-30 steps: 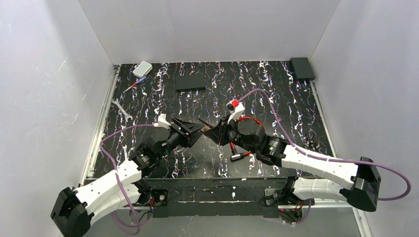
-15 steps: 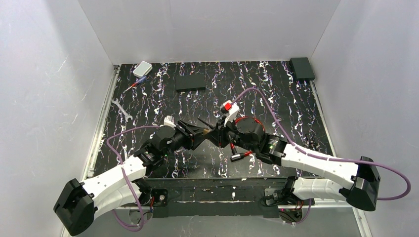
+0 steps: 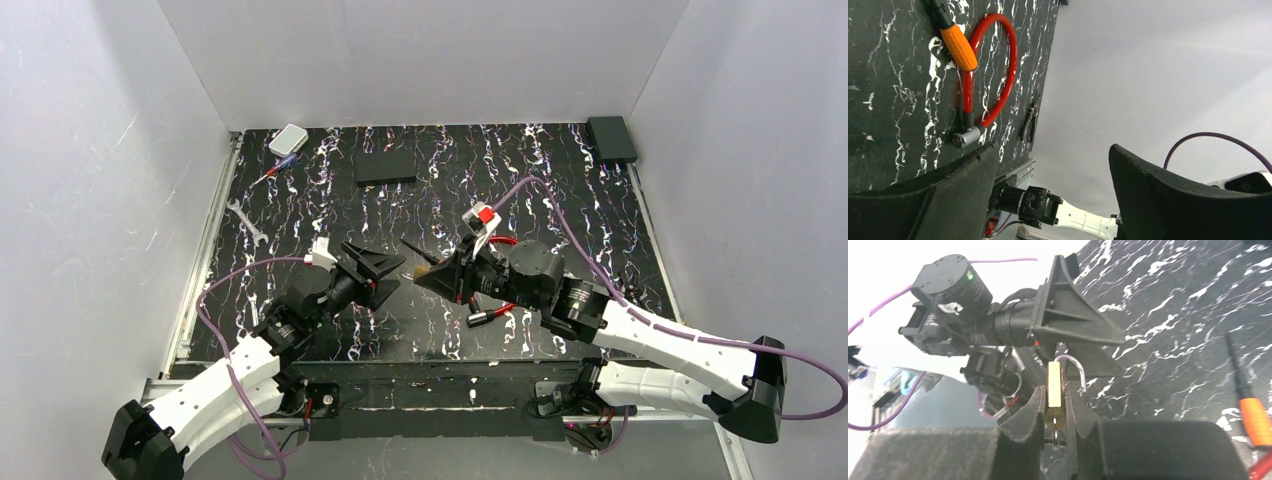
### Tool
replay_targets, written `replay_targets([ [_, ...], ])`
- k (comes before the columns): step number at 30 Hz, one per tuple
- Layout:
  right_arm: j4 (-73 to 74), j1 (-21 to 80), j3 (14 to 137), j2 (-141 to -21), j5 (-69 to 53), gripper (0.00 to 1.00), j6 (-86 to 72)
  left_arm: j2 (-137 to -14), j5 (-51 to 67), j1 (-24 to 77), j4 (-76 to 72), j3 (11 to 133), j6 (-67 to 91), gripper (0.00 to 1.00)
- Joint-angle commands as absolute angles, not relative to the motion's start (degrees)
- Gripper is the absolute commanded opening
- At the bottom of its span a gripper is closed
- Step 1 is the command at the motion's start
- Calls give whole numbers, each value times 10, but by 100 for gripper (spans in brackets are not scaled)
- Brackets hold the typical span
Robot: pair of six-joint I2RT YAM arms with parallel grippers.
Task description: Unlock with the key
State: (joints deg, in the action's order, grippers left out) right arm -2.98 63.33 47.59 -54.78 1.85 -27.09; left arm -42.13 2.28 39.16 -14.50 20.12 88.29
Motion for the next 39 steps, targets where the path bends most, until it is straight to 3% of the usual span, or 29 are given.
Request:
replay_targets([
  [1,-92,634,459,-546,-59,1,-327,-391,-19,387,-124,184,851,78],
  [7,-163,634,450,-558,-105,1,-367,-403,-4,386,-121,193,821,67],
  [19,-183,634,498,-645,-98,1,-392,-430,69,385,-121,214,778,61],
  [25,-138,634,507,-646,-13,1,-403,-425,71,385,-121,205,783,61],
  [33,-131,634,517,-643,-13,1,-395,-425,76,386,-121,200,792,61],
  [39,-123,634,539,-638,-53,1,-393,-407,68,377,-109,193,775,72],
])
